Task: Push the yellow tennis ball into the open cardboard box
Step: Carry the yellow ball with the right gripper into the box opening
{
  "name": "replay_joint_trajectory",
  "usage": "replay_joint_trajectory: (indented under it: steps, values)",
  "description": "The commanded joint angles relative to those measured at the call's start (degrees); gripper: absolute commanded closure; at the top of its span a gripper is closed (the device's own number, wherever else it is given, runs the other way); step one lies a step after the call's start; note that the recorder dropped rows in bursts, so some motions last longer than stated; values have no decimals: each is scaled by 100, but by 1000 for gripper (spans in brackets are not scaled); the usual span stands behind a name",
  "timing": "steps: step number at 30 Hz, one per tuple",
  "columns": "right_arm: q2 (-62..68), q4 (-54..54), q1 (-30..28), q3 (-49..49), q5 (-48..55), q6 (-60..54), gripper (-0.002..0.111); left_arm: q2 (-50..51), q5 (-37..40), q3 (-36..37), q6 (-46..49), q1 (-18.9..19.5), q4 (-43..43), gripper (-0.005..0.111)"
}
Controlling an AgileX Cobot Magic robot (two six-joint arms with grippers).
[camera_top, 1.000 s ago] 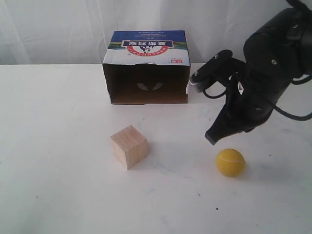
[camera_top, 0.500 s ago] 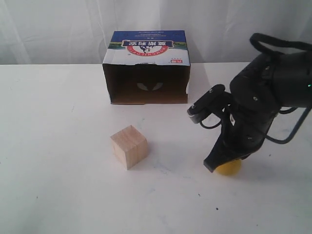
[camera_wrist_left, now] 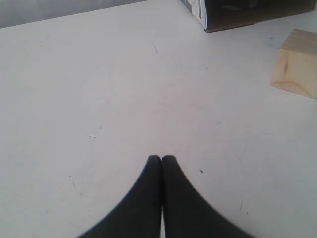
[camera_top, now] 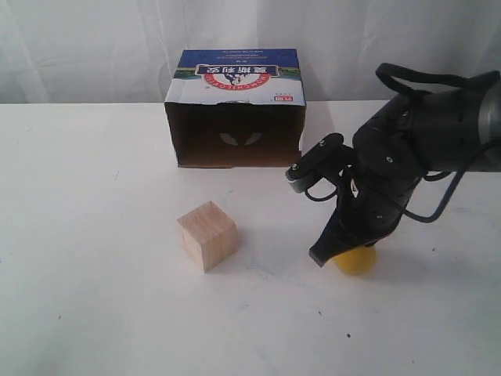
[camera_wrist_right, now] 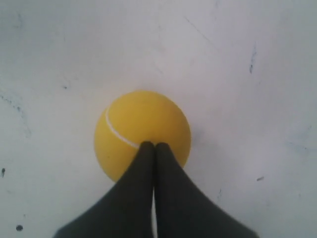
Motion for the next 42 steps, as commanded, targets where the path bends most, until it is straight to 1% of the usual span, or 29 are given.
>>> replay_joint_trajectory:
  steps: [1, 7, 12, 19, 22, 26, 28, 30, 31, 33, 34, 35, 36, 37, 38, 39, 40, 41, 42]
  values:
    - [301, 63, 3, -247, -168, -109, 108, -28, -16, 21, -52, 16, -18, 107]
    - [463, -12, 3, -1009, -101, -220, 108, -28, -16, 21, -52, 16, -18, 107]
    - [346, -97, 3, -1463, 377, -220, 108, -28, -16, 21, -52, 16, -18, 107]
    - [-158, 5, 3, -1272, 1010, -207, 108, -28, -16, 21, -52, 16, -18, 107]
    - [-202, 416, 32, -1048, 1112, -331, 108, -28, -16, 21, -52, 16, -18, 107]
    - [-141, 995, 273, -663, 519, -583, 108, -28, -16, 21, -52, 16, -18, 107]
    - [184, 1248, 286, -663, 292, -784, 108, -28, -16, 21, -52, 16, -18, 107]
    - [643, 1160, 286, -749, -157, -806, 108, -28, -16, 21, -52, 16, -18, 107]
    - [1049, 870, 154, -932, -495, -806, 108, -28, -16, 21, -52, 16, -18, 107]
    - [1647, 647, -67, -1421, -1202, -806, 108, -28, -16, 21, -52, 16, -18, 107]
    - [2109, 334, -167, -2162, -1107, -856, 108, -28, -16, 21, -52, 16, -18, 107]
    - [2097, 71, -155, -2617, -740, -819, 108, -28, -16, 21, -52, 16, -18, 107]
    - [1755, -318, -60, -3163, -283, -537, 108, -28, -16, 21, -52, 16, -18, 107]
    - [1472, -489, -35, -3281, -272, -437, 108, -28, -16, 21, -52, 16, -18, 107]
    - [960, -626, -27, -3276, -226, -329, 108, -28, -16, 21, -52, 16, -18, 107]
    - [749, -626, -27, -3204, -78, -261, 108, -28, -16, 21, -52, 16, -18, 107]
    - [402, -626, -27, -2978, 152, -202, 108, -28, -16, 21, -52, 16, -18, 107]
    - [293, -587, 0, -2850, 178, -202, 108, -28, -16, 21, -52, 16, -18, 107]
    - [36, -594, 40, -2517, 93, -202, 108, -28, -16, 21, -52, 16, -18, 107]
